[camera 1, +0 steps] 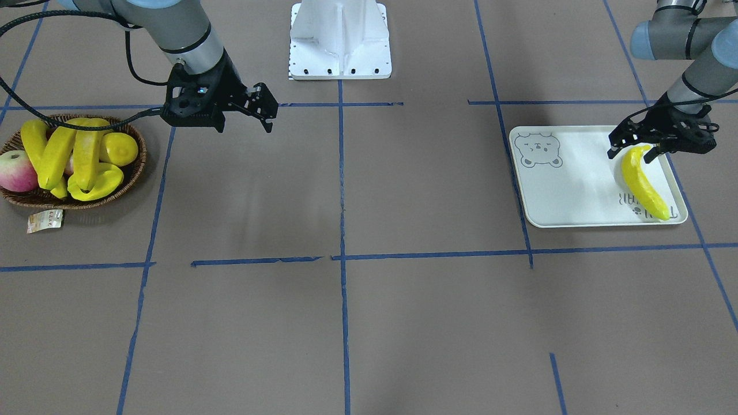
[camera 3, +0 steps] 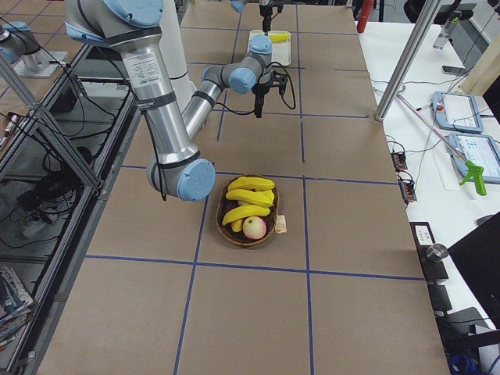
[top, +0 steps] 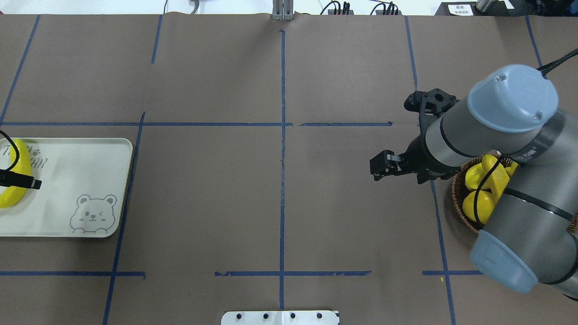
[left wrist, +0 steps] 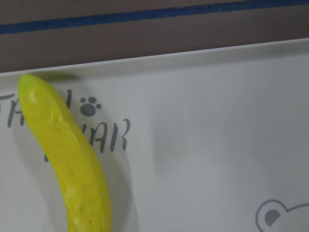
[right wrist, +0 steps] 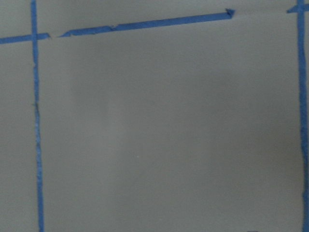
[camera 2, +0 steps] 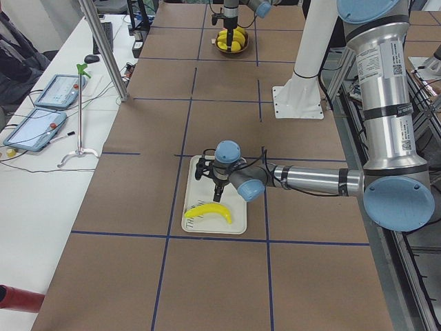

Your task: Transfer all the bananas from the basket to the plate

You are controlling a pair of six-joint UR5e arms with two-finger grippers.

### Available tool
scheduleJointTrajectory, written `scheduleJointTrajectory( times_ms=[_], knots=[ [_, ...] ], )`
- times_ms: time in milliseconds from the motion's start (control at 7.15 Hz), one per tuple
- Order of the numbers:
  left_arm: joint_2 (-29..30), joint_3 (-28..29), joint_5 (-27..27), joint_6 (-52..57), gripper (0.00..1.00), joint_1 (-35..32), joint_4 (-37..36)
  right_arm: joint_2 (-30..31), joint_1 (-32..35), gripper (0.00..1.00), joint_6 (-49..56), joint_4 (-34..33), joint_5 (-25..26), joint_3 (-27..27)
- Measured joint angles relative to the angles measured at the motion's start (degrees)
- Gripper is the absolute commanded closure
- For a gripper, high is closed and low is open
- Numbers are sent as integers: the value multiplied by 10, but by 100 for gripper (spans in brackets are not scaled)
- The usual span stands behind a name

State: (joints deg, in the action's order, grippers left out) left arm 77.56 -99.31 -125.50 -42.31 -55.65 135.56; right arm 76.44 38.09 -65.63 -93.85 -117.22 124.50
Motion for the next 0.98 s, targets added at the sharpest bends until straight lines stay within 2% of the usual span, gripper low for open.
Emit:
scheduleJointTrajectory(
  times_ms=[420,559,979],
  knots=[
    [3,-4,-1,0,0,1,-1,171,15,0,81,140,16,20],
    [3,-4,0,0,0,1,-1,205,29,0,131,159,17,19],
    [5,-4,2,-1,0,2,-1,232,61,5,264,168,20,-14]
  ],
)
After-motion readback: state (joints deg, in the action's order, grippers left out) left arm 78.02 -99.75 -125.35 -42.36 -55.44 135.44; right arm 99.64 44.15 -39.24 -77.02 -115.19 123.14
